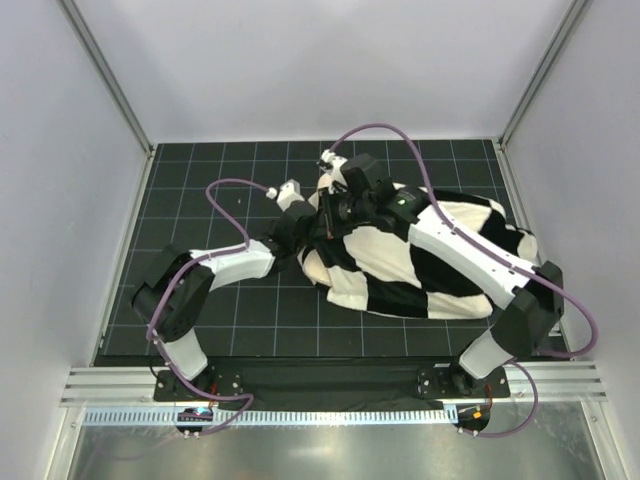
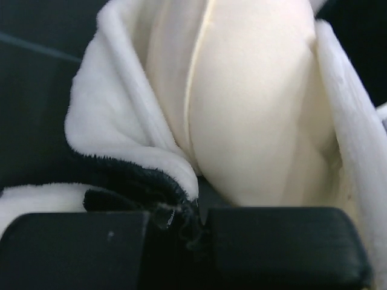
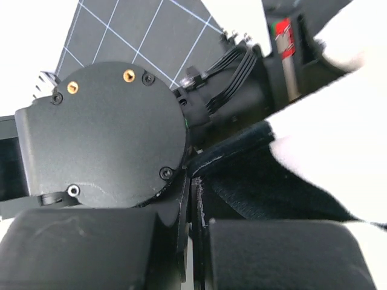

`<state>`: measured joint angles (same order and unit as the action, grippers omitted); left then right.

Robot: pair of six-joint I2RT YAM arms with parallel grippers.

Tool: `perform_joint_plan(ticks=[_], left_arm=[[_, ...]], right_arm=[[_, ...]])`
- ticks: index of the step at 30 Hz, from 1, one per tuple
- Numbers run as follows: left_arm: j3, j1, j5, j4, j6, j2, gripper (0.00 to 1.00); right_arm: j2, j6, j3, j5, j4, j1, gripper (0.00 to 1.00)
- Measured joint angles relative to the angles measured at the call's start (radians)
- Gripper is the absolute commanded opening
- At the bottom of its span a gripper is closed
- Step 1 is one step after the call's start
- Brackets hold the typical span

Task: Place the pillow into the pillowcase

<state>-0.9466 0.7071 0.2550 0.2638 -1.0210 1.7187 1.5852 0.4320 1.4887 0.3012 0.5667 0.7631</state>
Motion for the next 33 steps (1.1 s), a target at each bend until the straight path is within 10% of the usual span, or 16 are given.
perform_joint_plan(ticks=[15,23,33], left_arm=[[-0.322,0.109,0.014,0.019,0.066,-0.011,0.00],[-0.537,0.126,0.041,-0.384,0.208,-0.109,0.00],[-1.311,0.137,0.068,-0.917,0.419,-0.128,0.00]], right_arm=[[-0.309,0.018,0.000,0.289,-0.046,0.016,0.04],[-0.380,-0.017,0.047,0.281,0.000,-0.132,0.04],[-0.322,0.045,0.439,0.299,0.007,-0.287,0.04]])
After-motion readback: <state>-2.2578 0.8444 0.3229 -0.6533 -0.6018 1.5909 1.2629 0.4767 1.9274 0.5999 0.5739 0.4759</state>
